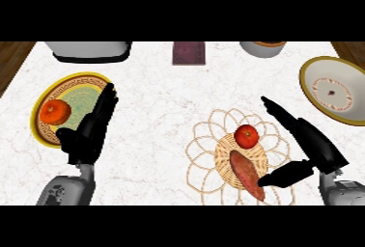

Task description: Pick the tomato from the placemat and place it in the bowl

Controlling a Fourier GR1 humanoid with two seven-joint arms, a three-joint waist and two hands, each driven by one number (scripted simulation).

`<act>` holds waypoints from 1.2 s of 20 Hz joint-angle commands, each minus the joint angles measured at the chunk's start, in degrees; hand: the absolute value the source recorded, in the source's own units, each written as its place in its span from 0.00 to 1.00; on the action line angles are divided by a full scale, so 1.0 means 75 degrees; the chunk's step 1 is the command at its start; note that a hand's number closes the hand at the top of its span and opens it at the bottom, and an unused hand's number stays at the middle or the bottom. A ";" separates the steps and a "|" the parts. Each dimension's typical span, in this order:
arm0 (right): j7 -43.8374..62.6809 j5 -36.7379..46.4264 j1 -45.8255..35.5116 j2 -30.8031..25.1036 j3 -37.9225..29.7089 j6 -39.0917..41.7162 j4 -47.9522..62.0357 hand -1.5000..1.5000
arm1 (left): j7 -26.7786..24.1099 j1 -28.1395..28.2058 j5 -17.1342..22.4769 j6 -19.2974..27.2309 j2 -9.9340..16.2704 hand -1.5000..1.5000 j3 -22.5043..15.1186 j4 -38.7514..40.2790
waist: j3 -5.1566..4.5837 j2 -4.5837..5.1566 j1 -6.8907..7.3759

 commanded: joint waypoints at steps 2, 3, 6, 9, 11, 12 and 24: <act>0.0312 0.0146 0.0262 0.0448 0.0015 0.0092 -0.0170 0.00 | 0.0154 0.0551 -0.0252 -0.0106 -0.0063 0.50 -0.0029 -0.0595 | -0.0001 -0.0004 0.0014; 0.0117 -0.0020 0.0346 0.0436 -0.0112 0.0212 -0.0002 0.00 | 0.0027 0.0396 -0.0418 0.0106 -0.0340 0.50 -0.0175 -0.0366 | -0.0001 -0.0002 0.0005; -0.0374 -0.0125 -0.0027 0.0354 -0.0520 0.0488 0.0621 0.00 | -0.0255 -0.0359 -0.0182 -0.0271 -0.0210 0.50 0.0426 0.0626 | -0.0001 0.0006 -0.0008; -0.0712 0.0552 0.0449 0.0839 -0.0040 0.0049 0.0790 0.00 | -0.0147 0.0238 -0.0176 -0.0513 -0.0093 0.50 0.0408 0.0013 | -0.0001 0.0002 0.0002; -0.1055 0.0689 -0.0148 0.0960 -0.0179 0.0025 0.1702 0.00 | 0.0100 0.0295 -0.0456 -0.0196 -0.0401 0.50 0.0144 -0.0371 | 0.0000 0.0003 0.0020; -0.1015 0.0791 0.0022 0.0960 -0.0234 -0.0007 0.1494 0.00 | 0.0188 0.0173 -0.0534 -0.0131 -0.0470 0.50 0.0203 -0.0440 | 0.0000 0.0001 0.0010; -0.1880 0.2451 -0.0910 0.0817 -0.0158 -0.0954 0.3709 0.00 | 0.0655 -0.0080 -0.0761 -0.0100 -0.0572 0.50 0.0180 -0.0636 | 0.0002 0.0006 0.0045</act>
